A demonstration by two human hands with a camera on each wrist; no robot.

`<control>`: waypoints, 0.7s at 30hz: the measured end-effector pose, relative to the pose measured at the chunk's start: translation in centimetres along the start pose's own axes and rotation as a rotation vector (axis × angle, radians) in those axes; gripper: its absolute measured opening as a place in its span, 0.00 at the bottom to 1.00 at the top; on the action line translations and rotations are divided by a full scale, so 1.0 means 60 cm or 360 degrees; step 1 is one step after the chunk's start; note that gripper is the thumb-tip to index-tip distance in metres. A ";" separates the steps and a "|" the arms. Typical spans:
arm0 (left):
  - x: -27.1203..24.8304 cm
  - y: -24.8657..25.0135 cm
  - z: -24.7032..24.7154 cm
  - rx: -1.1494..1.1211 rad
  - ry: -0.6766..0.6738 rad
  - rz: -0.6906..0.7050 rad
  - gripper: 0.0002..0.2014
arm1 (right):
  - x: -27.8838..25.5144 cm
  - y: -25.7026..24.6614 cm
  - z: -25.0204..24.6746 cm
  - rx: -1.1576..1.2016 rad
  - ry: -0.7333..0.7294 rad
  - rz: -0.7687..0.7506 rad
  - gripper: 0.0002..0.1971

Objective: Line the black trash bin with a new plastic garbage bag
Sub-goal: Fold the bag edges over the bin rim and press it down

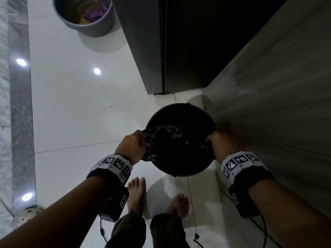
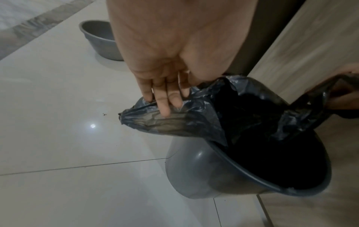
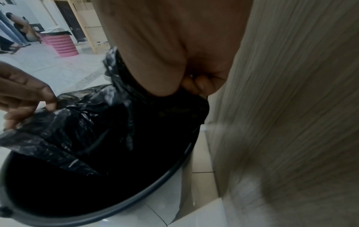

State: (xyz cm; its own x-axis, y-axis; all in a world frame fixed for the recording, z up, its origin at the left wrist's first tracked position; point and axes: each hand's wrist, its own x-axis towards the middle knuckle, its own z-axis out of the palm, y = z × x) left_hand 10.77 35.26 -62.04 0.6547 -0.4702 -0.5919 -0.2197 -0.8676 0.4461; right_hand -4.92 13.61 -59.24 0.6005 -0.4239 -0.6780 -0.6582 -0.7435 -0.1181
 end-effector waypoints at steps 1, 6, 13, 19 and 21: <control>0.004 0.000 0.000 -0.0005 -0.0001 -0.0026 0.13 | -0.001 0.003 0.000 -0.0034 0.0035 0.0049 0.14; 0.028 -0.004 0.004 0.0044 0.0062 0.0006 0.12 | 0.002 0.013 -0.008 -0.0104 0.0150 0.0169 0.12; 0.033 0.008 0.007 0.0318 0.0052 0.0088 0.19 | 0.034 0.022 -0.014 0.0147 -0.0031 -0.0018 0.30; 0.039 0.019 0.004 0.0246 0.0061 0.0096 0.26 | 0.058 0.026 -0.035 0.0633 -0.0258 0.0313 0.17; 0.049 0.016 0.005 0.0166 0.0071 0.0085 0.24 | 0.058 0.031 -0.045 0.0816 -0.0148 0.0482 0.23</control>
State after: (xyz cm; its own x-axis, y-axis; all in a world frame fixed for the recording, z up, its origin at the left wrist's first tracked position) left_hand 12.26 32.98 -63.55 0.6711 -0.5105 -0.5375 -0.3275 -0.8547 0.4028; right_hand -2.82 9.37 -59.89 0.3250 -0.5137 -0.7941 -0.9427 -0.2429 -0.2286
